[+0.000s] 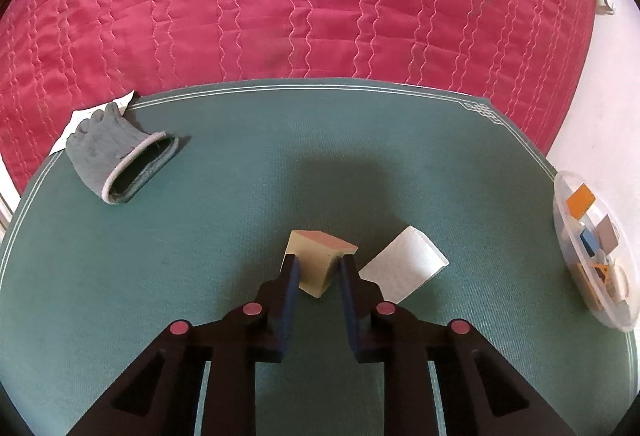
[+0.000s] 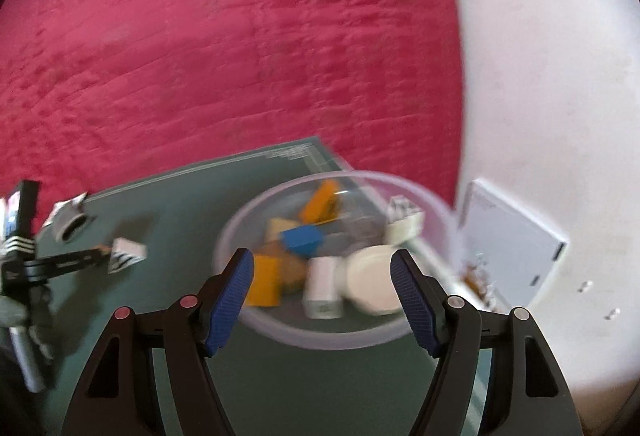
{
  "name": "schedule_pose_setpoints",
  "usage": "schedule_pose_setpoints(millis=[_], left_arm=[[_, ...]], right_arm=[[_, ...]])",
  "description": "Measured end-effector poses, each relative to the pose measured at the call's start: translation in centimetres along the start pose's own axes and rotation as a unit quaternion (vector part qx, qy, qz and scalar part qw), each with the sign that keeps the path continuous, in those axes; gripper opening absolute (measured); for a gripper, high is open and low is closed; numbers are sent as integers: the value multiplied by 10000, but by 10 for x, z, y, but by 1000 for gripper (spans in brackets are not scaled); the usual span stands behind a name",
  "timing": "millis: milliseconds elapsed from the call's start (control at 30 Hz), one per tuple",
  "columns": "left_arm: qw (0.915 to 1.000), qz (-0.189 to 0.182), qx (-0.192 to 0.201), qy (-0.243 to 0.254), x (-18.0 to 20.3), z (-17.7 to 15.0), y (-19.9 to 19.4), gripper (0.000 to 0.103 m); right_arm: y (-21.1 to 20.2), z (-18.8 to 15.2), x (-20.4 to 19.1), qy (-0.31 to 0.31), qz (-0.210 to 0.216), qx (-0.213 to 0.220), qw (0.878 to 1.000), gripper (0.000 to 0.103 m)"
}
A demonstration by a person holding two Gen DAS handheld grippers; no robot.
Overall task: Organize rigid objects
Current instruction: 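Grasp the cream cube block with the left gripper, then grasp the white black-striped triangle with the right gripper while the left holds the cream cube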
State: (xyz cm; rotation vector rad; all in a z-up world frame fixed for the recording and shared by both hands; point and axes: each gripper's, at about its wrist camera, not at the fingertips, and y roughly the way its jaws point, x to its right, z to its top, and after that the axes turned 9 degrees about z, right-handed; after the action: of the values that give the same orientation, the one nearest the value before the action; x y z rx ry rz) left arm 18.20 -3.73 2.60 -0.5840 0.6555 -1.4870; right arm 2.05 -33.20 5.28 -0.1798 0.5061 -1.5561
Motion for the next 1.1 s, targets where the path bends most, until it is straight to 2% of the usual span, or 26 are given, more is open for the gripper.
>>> schedule_pose_setpoints(millis=[267, 433, 500, 567, 633, 767, 900, 933, 1100], left_arm=[[9998, -143, -79, -132, -7, -1, 0, 18], [9992, -268, -177, -242, -11, 0, 5, 21], [9991, -282, -206, -239, -11, 0, 7, 25], [9991, -287, -213, -243, -11, 1, 7, 42], [9992, -232, -176, -259, -11, 2, 8, 50], [9998, -2, -195, -55, -5, 8, 16, 50], [9994, -21, -176, 300, 5, 10, 19, 50], [9992, -7, -179, 357, 7, 10, 20, 47], [9991, -223, -151, 323, 2, 9, 18, 44]], right_arm=[[35, 4, -73, -321, 856, -454, 9948, 72], [51, -4, -98, -444, 1064, -687, 9909, 72], [55, -7, -100, -393, 1140, -806, 9894, 72], [58, -10, -99, -351, 1194, -909, 9881, 72], [60, -13, -98, -341, 1215, -966, 9873, 72], [65, -20, -95, -283, 1268, -1122, 9852, 72], [69, -24, -97, -343, 1352, -1258, 9822, 72], [70, -25, -99, -363, 1382, -1292, 9813, 72], [80, -26, -114, -406, 1572, -1496, 9753, 72]])
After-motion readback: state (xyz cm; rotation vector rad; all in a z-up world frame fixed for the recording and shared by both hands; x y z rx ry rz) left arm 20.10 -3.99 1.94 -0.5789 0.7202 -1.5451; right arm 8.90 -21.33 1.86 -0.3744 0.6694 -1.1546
